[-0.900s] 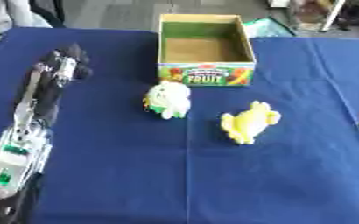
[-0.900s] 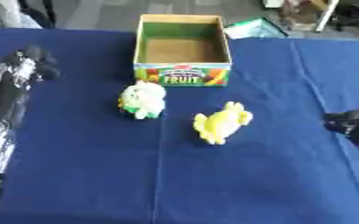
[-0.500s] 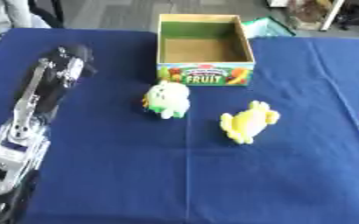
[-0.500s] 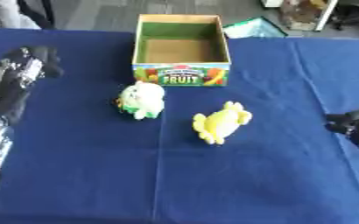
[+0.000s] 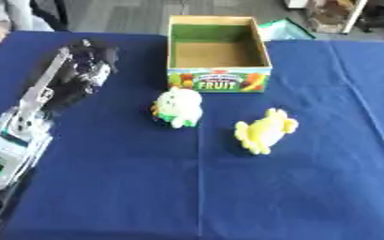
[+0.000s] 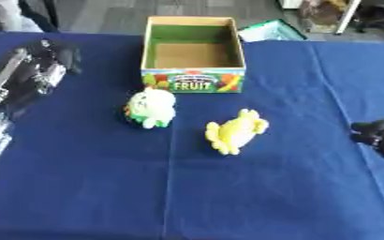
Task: Pick up objects on the table and place them in the box.
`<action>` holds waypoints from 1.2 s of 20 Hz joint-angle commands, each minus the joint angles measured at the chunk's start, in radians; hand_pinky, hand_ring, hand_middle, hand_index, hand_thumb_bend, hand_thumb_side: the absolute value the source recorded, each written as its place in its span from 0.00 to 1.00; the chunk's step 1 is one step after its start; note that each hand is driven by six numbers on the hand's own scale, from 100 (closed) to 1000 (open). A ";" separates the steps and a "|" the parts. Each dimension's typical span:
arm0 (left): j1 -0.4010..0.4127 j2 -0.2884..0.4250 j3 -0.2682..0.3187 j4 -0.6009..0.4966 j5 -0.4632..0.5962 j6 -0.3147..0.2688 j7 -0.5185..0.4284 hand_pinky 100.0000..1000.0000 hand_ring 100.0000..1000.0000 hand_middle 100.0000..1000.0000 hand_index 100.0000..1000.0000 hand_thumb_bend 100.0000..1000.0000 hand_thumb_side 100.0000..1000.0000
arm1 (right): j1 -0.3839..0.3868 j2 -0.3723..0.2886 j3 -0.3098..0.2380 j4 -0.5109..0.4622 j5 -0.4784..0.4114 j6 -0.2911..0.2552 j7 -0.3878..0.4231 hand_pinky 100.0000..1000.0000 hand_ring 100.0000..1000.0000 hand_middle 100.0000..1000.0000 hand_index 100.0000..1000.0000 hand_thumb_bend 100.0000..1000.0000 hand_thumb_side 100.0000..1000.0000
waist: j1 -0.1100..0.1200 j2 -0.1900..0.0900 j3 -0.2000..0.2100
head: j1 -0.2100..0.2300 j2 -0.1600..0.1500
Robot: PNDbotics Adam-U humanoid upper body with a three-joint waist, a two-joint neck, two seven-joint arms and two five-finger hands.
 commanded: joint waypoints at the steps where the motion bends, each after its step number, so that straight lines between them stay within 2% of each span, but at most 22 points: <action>1: -0.050 0.085 -0.041 0.024 -0.020 -0.009 -0.040 0.63 0.54 0.54 0.68 0.02 0.39 | -0.007 -0.020 -0.001 -0.019 0.008 -0.001 0.005 0.81 0.79 0.54 0.66 0.00 0.24 | 0.004 -0.017 -0.004 | 0.002 0.004; 5: -0.119 0.126 -0.095 0.084 -0.077 -0.025 -0.104 0.64 0.55 0.56 0.70 0.05 0.32 | -0.006 -0.019 0.001 -0.018 0.009 0.001 0.008 0.81 0.79 0.54 0.66 0.00 0.24 | 0.004 -0.018 -0.008 | 0.000 0.002; 9: -0.181 0.137 -0.142 0.147 -0.153 -0.051 -0.191 0.65 0.57 0.58 0.71 0.12 0.26 | -0.005 -0.020 0.002 -0.017 0.009 0.001 0.010 0.81 0.79 0.54 0.66 0.00 0.24 | 0.006 -0.020 -0.012 | -0.001 -0.002; 15: -0.264 0.099 -0.208 0.257 -0.285 -0.092 -0.270 0.66 0.60 0.61 0.73 0.19 0.14 | -0.005 -0.017 0.006 -0.017 0.010 0.004 0.014 0.81 0.79 0.54 0.66 0.00 0.24 | 0.005 -0.022 -0.016 | -0.005 -0.007; 20: -0.317 0.041 -0.236 0.386 -0.411 -0.142 -0.309 0.67 0.61 0.62 0.73 0.32 0.14 | -0.004 -0.015 0.006 -0.016 0.010 0.005 0.015 0.81 0.79 0.53 0.66 0.00 0.24 | 0.005 -0.024 -0.018 | -0.010 -0.012; 24: -0.348 -0.002 -0.252 0.476 -0.491 -0.187 -0.315 0.67 0.62 0.63 0.74 0.41 0.09 | -0.004 -0.014 0.006 -0.017 0.009 0.006 0.016 0.81 0.79 0.53 0.66 0.00 0.24 | 0.004 -0.024 -0.021 | -0.011 -0.016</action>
